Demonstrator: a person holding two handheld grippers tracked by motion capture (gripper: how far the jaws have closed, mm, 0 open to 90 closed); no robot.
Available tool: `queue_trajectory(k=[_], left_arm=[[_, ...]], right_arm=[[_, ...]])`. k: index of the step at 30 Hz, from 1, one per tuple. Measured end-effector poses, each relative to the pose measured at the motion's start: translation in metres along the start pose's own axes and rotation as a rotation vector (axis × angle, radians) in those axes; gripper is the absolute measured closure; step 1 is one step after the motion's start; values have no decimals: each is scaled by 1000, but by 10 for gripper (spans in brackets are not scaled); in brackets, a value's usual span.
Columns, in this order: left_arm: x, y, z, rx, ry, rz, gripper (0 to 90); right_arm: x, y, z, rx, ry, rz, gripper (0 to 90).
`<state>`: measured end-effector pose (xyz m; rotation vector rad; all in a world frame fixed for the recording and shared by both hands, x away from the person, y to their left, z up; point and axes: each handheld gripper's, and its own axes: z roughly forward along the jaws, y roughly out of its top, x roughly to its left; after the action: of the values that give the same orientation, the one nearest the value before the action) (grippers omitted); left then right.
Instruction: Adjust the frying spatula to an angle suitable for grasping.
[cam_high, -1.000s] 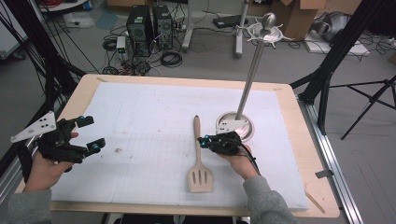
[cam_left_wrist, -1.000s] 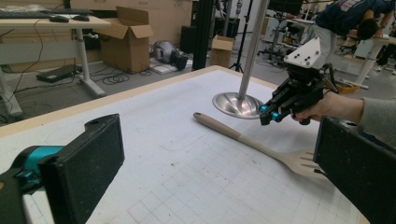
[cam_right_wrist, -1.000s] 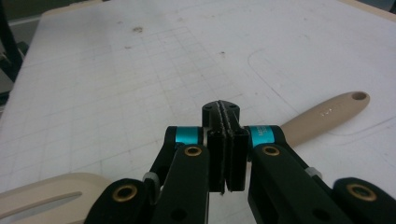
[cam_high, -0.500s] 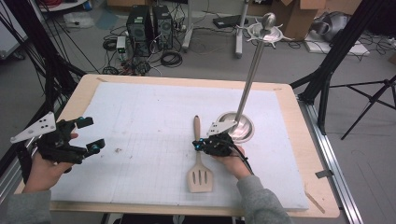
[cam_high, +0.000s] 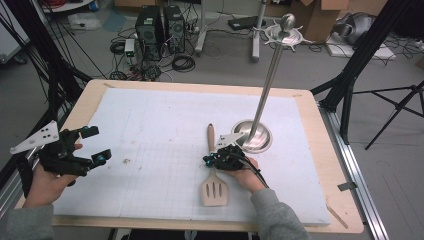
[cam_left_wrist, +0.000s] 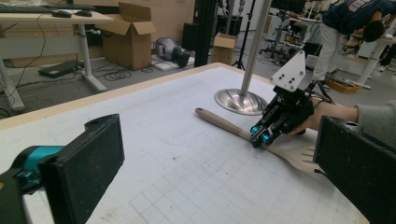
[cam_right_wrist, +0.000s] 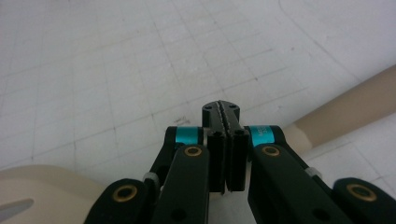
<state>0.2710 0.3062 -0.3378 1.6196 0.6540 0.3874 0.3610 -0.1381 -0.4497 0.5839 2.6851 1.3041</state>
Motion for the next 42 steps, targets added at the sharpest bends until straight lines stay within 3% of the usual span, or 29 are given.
queue_trajectory(k=[7,9,10,17,20,28,42], left_arm=[[1,0,1,-1,1,-4,23],[1,0,2,0,-3,-5,23],[1,0,2,0,-3,-5,23],[2,1,0,-7,-3,-6,23],[2,1,-1,-7,-3,-7,23],[1,1,0,-7,-6,-10,23],[2,1,5,-3,-15,-10,23]], right_arm=[[3,0,1,12,-19,-14,900],[6,0,0,34,-14,41,900],[4,0,0,20,-26,17,900],[8,-1,-4,44,-24,50,900],[7,-2,-5,42,-25,35,900],[10,-7,-14,60,-19,27,900],[11,-21,-29,55,4,62,900]])
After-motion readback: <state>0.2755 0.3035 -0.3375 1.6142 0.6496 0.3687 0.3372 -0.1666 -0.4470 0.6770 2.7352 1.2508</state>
